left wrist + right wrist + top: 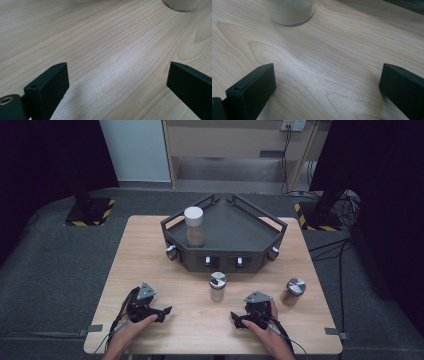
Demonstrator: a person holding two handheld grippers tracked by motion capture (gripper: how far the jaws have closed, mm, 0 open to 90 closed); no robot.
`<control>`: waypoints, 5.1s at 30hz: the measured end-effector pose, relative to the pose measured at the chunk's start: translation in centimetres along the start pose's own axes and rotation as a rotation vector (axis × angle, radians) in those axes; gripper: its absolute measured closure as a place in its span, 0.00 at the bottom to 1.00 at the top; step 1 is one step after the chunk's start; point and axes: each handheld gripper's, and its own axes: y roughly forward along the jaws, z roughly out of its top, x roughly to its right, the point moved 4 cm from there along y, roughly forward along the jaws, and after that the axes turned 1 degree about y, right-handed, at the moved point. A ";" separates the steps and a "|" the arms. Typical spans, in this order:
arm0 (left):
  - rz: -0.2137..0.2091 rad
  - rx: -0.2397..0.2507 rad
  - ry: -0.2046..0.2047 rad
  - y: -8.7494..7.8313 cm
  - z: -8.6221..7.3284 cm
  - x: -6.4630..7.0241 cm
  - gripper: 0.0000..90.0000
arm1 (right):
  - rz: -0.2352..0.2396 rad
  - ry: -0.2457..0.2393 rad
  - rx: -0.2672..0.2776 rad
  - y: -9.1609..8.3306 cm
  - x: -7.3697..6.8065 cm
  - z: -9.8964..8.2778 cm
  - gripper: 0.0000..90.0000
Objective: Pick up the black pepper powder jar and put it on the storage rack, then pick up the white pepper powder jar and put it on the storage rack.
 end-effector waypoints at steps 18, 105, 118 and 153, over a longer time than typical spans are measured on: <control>0.010 -0.037 0.009 1.0 -0.9 0.4 0.02 | 0.000 0.000 0.000 0.0 0.0 0.0 0.01; 0.035 -0.039 0.017 1.6 -0.6 0.5 0.00 | 0.067 -0.006 0.006 2.8 -2.8 8.5 0.07; 0.035 -0.039 0.017 1.6 -0.6 0.5 0.00 | 0.062 0.017 -0.006 4.2 -3.0 8.5 0.13; 0.035 -0.039 0.017 1.6 -0.6 0.5 0.00 | 0.015 -0.011 0.010 3.6 -3.6 8.7 0.35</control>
